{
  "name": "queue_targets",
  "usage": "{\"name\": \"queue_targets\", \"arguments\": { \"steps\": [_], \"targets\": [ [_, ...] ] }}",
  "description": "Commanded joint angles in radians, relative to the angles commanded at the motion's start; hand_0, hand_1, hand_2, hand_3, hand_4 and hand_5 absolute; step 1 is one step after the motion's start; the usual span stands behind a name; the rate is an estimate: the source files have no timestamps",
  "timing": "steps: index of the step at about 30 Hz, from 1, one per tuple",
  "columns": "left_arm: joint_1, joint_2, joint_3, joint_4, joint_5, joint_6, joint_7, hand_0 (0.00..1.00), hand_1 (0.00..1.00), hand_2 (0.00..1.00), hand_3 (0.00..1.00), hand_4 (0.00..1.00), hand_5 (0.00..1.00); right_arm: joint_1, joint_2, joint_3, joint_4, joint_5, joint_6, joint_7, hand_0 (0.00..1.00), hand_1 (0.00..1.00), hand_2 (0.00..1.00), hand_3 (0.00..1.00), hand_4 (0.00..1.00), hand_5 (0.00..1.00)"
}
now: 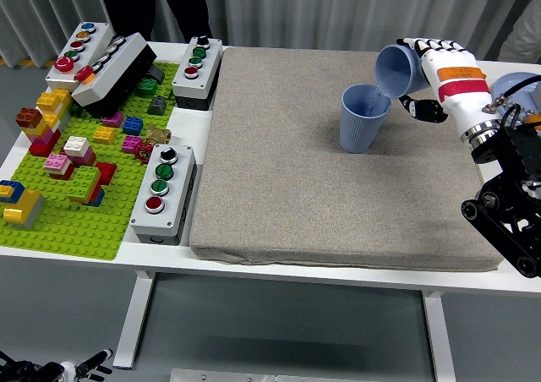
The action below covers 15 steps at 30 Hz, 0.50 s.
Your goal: Pick cup pour cup place
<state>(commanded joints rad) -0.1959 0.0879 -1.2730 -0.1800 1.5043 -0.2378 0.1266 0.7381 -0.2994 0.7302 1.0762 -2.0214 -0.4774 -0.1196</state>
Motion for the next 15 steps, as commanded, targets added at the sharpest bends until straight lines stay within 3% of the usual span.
{"name": "queue_targets", "arguments": {
  "steps": [5, 15],
  "targets": [
    [0.001, 0.000, -0.001, 0.000, 0.000, 0.000, 0.000, 0.855, 0.868, 0.885, 0.773, 0.599, 0.998, 0.003, -0.002, -0.008, 0.003, -0.029, -0.024, -0.034, 0.688, 0.548, 0.467, 0.496, 0.498, 0.002],
    [0.001, 0.001, 0.001, 0.000, -0.001, 0.000, 0.001, 0.856, 0.868, 0.885, 0.772, 0.600, 0.998, 0.019, -0.013, -0.031, 0.008, -0.047, -0.025, -0.049, 0.705, 0.554, 0.470, 0.497, 0.502, 0.002]
  ]
}}
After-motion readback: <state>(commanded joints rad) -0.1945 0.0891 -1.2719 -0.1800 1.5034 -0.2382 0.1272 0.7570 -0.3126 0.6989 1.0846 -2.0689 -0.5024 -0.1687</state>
